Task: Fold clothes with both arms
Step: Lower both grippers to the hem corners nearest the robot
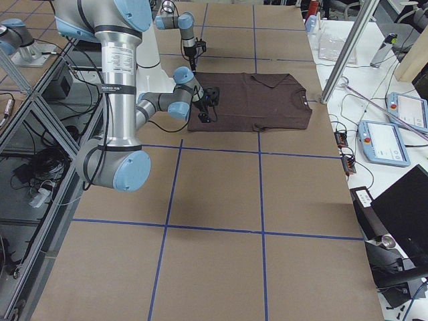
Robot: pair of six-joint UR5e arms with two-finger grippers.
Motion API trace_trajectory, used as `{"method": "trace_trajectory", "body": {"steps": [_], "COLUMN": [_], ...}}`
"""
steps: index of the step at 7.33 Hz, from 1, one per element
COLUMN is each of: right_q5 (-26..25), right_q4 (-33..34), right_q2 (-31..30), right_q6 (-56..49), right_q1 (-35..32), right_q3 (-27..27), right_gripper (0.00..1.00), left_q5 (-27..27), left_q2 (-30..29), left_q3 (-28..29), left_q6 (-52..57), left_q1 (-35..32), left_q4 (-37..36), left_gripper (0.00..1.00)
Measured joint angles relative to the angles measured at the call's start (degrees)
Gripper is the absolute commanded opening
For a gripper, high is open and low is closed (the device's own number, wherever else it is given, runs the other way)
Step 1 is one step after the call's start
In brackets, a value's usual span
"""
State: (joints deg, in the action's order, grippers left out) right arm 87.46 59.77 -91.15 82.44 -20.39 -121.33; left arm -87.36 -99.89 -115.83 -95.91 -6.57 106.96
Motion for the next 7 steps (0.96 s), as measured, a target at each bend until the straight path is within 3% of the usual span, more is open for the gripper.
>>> {"method": "trace_trajectory", "body": {"steps": [1,2,5,7], "right_q5": [0.0,0.0,0.0,-0.1], "right_q4": [0.0,0.0,0.0,0.0], "right_q2": [0.0,0.0,0.0,0.0], "right_q6": [0.0,0.0,0.0,1.0], "right_q1": [0.0,0.0,0.0,0.1], "right_q3": [-0.1,-0.1,-0.1,-0.1], "right_gripper": [0.99,0.99,0.98,0.84], "left_q5": [0.0,0.0,0.0,0.1], "left_q2": [0.0,0.0,0.0,0.0], "left_q3": [0.2,0.2,0.2,-0.1], "left_q6": [0.0,0.0,0.2,0.4], "left_q1": [0.0,0.0,0.0,-0.1], "left_q4": [0.0,0.0,0.0,0.0], "left_gripper": [0.17,0.01,0.00,0.00]}}
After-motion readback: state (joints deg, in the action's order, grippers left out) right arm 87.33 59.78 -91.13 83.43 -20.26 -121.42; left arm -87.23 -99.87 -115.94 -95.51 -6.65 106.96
